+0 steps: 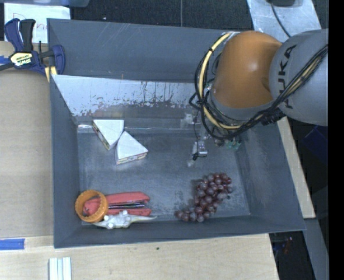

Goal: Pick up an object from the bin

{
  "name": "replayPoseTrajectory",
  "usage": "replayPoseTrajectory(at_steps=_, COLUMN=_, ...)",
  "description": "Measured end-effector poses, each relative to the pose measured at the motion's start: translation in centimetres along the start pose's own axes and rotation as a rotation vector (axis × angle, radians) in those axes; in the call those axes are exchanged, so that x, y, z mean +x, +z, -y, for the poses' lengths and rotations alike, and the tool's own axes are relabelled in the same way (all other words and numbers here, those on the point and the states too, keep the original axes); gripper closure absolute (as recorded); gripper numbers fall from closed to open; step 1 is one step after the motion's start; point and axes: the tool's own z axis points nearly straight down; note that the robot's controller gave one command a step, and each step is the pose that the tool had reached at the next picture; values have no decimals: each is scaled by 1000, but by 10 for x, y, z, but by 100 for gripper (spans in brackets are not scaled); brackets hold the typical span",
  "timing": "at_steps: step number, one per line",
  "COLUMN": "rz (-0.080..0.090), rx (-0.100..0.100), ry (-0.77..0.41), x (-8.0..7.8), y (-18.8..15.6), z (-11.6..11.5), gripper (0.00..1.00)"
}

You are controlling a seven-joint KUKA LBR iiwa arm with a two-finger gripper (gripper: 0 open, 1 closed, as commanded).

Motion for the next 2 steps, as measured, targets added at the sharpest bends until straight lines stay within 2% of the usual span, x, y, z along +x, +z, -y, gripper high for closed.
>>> replayPoseTrajectory(at_steps=1, rz=8, rx=0, ry=1, x=-1, y=-5, z=0, gripper=0)
replayPoseTrajectory(at_steps=2, rz=16, rx=1, ry=-181, x=36, y=42, z=39, gripper=0)
